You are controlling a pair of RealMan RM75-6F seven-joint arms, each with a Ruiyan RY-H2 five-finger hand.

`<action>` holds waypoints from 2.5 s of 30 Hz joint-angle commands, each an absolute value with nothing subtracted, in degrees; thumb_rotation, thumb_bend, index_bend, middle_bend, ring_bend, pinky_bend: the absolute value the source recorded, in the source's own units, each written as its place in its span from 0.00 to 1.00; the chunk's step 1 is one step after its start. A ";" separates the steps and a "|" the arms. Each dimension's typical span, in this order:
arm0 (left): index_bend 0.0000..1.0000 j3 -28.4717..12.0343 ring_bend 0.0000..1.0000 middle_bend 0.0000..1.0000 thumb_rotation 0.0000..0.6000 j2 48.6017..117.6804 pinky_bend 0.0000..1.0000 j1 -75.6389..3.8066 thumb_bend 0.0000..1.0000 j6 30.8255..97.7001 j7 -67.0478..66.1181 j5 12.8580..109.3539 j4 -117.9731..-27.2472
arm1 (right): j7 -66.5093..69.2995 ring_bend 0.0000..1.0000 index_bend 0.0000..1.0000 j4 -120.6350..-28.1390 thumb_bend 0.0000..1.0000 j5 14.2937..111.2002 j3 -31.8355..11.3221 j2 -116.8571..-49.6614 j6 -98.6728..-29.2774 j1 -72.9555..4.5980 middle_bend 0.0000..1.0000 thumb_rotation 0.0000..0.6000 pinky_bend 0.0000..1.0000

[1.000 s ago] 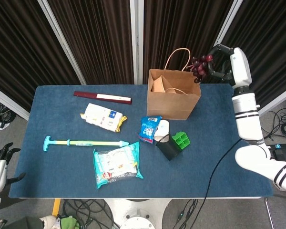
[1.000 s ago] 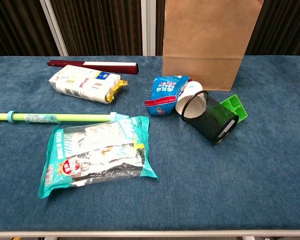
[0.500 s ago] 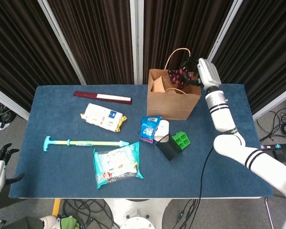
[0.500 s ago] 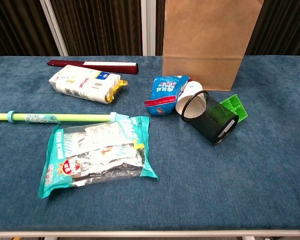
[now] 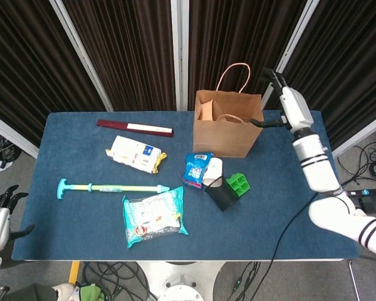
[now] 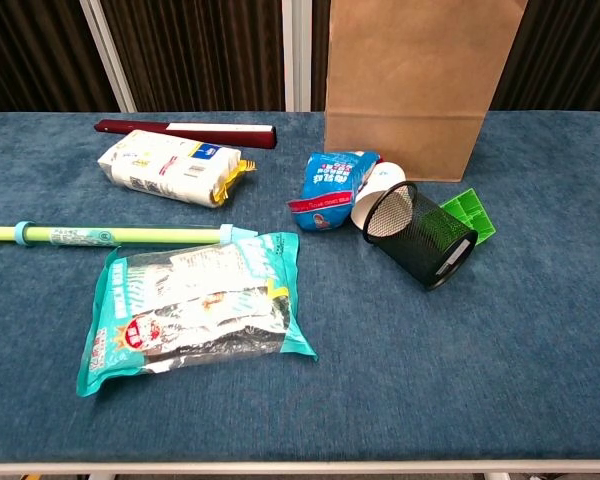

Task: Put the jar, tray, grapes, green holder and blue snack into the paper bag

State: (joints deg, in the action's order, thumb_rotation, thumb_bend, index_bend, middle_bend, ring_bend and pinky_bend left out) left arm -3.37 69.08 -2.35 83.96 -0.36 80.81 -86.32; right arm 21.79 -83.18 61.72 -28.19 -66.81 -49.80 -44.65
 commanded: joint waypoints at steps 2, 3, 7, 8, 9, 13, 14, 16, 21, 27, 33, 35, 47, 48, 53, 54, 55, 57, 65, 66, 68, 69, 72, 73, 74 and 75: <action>0.32 -3.40 0.24 0.24 1.00 68.98 0.23 -2.46 0.09 84.07 -0.47 81.07 -86.51 | 32.84 0.21 0.22 -91.00 0.09 75.93 -22.37 -59.01 -59.62 -32.85 0.39 1.00 0.43; 0.32 -3.42 0.23 0.24 1.00 69.00 0.23 -2.53 0.09 84.06 -0.53 81.11 -86.55 | 35.27 0.22 0.25 -91.30 0.10 79.09 -20.46 -57.83 -60.79 -31.06 0.40 1.00 0.43; 0.32 -3.31 0.24 0.24 1.00 68.95 0.23 -2.55 0.10 84.23 -0.78 81.41 -86.86 | 41.42 0.22 0.28 -89.74 0.10 88.57 -13.59 -55.26 -61.76 -27.92 0.41 1.00 0.43; 0.32 -3.32 0.23 0.24 1.00 69.02 0.23 -2.64 0.10 84.14 -0.82 81.43 -86.87 | 41.62 0.22 0.28 -89.03 0.10 90.28 -12.08 -54.98 -61.38 -27.75 0.41 1.00 0.43; 0.32 -3.34 0.23 0.24 1.00 69.12 0.23 -2.69 0.10 84.12 -0.88 81.43 -86.86 | 40.96 0.22 0.28 -88.02 0.10 92.17 -10.38 -54.97 -60.93 -27.70 0.40 1.00 0.43; 0.32 -3.20 0.23 0.24 1.00 69.04 0.23 -2.55 0.09 84.26 -1.32 81.37 -87.32 | 33.89 0.21 0.27 -85.46 0.09 95.37 -6.46 -57.34 -58.47 -28.44 0.36 1.00 0.42; 0.32 -3.18 0.23 0.24 1.00 69.03 0.23 -2.56 0.09 84.22 -1.41 81.32 -87.39 | 32.02 0.20 0.26 -84.98 0.08 95.57 -5.91 -58.17 -57.59 -28.83 0.34 1.00 0.41; 0.32 -3.13 0.24 0.24 1.00 69.01 0.22 -2.46 0.09 84.28 -1.45 81.23 -87.43 | 27.61 0.17 0.21 -83.60 0.03 95.00 -5.26 -60.57 -55.15 -30.00 0.29 1.00 0.38; 0.32 -3.04 0.24 0.24 1.00 68.92 0.23 -2.07 0.10 84.69 -1.39 81.04 -87.56 | 17.87 0.02 0.04 -79.83 0.00 91.60 -5.58 -67.34 -49.64 -33.41 0.14 1.00 0.24; 0.32 -2.78 0.23 0.24 1.00 68.97 0.23 -1.72 0.10 84.85 -1.49 80.91 -87.67 | 7.23 0.00 0.00 -74.64 0.00 87.76 -5.74 -76.04 -45.99 -36.07 0.11 1.00 0.21; 0.32 -2.80 0.23 0.24 1.00 69.02 0.23 -1.57 0.09 84.98 -1.45 80.80 -87.63 | 3.26 0.00 0.00 -69.58 0.00 84.96 -5.96 -81.91 -43.07 -38.69 0.12 1.00 0.21; 0.32 -2.79 0.24 0.24 1.00 69.00 0.23 -1.53 0.10 84.96 -1.39 80.74 -87.63 | 2.73 0.00 0.00 -68.58 0.00 84.40 -6.05 -83.22 -42.95 -39.15 0.12 1.00 0.21; 0.32 -2.80 0.23 0.24 1.00 69.58 0.23 -1.51 0.09 84.41 -0.50 80.35 -86.53 | 2.12 0.00 0.16 -63.65 0.08 83.60 -5.06 -88.02 -43.83 -40.50 0.16 1.00 0.21; 0.32 -2.74 0.23 0.24 1.00 69.67 0.23 -1.43 0.09 84.49 -0.27 80.44 -86.30 | 2.25 0.00 0.19 -63.28 0.09 83.60 -5.03 -88.38 -44.12 -40.55 0.17 1.00 0.21; 0.32 -2.85 0.24 0.24 1.00 69.99 0.22 -1.56 0.09 84.29 0.08 80.41 -85.78 | 2.42 0.01 0.27 -62.15 0.12 83.54 -4.76 -89.45 -44.64 -40.87 0.21 1.00 0.21; 0.32 -2.84 0.23 0.24 1.00 70.04 0.23 -1.56 0.09 84.23 0.12 80.36 -85.73 | 2.34 0.01 0.28 -61.93 0.14 83.49 -4.74 -89.72 -44.80 -40.94 0.22 1.00 0.21; 0.32 -2.83 0.24 0.24 1.00 70.08 0.22 -1.54 0.09 84.21 0.16 80.35 -85.67 | 2.21 0.02 0.29 -61.72 0.15 83.47 -4.72 -89.98 -45.00 -40.97 0.23 1.00 0.22; 0.32 -2.80 0.24 0.24 1.00 70.18 0.23 -1.46 0.10 84.23 0.34 80.31 -85.50 | 1.84 0.04 0.32 -61.19 0.19 83.53 -4.67 -90.52 -45.57 -41.02 0.25 1.00 0.23; 0.32 -2.77 0.24 0.24 1.00 70.41 0.23 -1.33 0.10 84.25 0.89 80.35 -84.94 | 2.90 0.15 0.47 -60.73 0.31 83.81 -4.75 -90.70 -48.66 -40.50 0.39 1.00 0.30; 0.32 -2.77 0.24 0.24 1.00 70.44 0.23 -1.35 0.10 84.26 0.90 80.41 -84.89 | 3.00 0.15 0.48 -60.80 0.32 83.82 -4.70 -90.56 -48.75 -40.48 0.40 1.00 0.30; 0.32 -2.83 0.23 0.24 1.00 70.45 0.23 -1.35 0.10 84.41 0.95 80.52 -84.88 | 3.34 0.15 0.48 -61.45 0.32 84.09 -4.64 -89.98 -49.39 -40.39 0.40 1.00 0.30; 0.32 -2.85 0.24 0.24 1.00 70.36 0.23 -1.29 0.10 84.55 0.99 80.57 -84.94 | 3.59 0.15 0.48 -62.49 0.32 84.61 -4.63 -89.11 -50.45 -40.21 0.40 1.00 0.30; 0.32 -2.90 0.23 0.24 1.00 70.09 0.23 -1.15 0.09 84.80 0.99 80.56 -85.03 | 4.62 0.15 0.48 -68.18 0.32 87.02 -4.74 -84.80 -55.34 -39.21 0.40 1.00 0.30; 0.32 -2.91 0.23 0.24 1.00 70.01 0.23 -1.14 0.09 84.81 0.92 80.54 -85.07 | 4.92 0.15 0.48 -70.55 0.32 87.89 -4.89 -82.99 -57.16 -38.83 0.40 1.00 0.30; 0.32 -2.92 0.23 0.24 1.00 69.94 0.23 -1.15 0.10 84.78 0.85 80.52 -85.12 | 5.23 0.15 0.48 -73.04 0.32 88.76 -5.14 -81.12 -59.12 -38.42 0.40 1.00 0.30; 0.32 -2.97 0.24 0.24 1.00 69.87 0.23 -1.21 0.09 84.72 0.76 80.50 -85.20 | 5.61 0.15 0.48 -76.35 0.32 89.87 -5.63 -78.59 -61.79 -37.86 0.40 1.00 0.30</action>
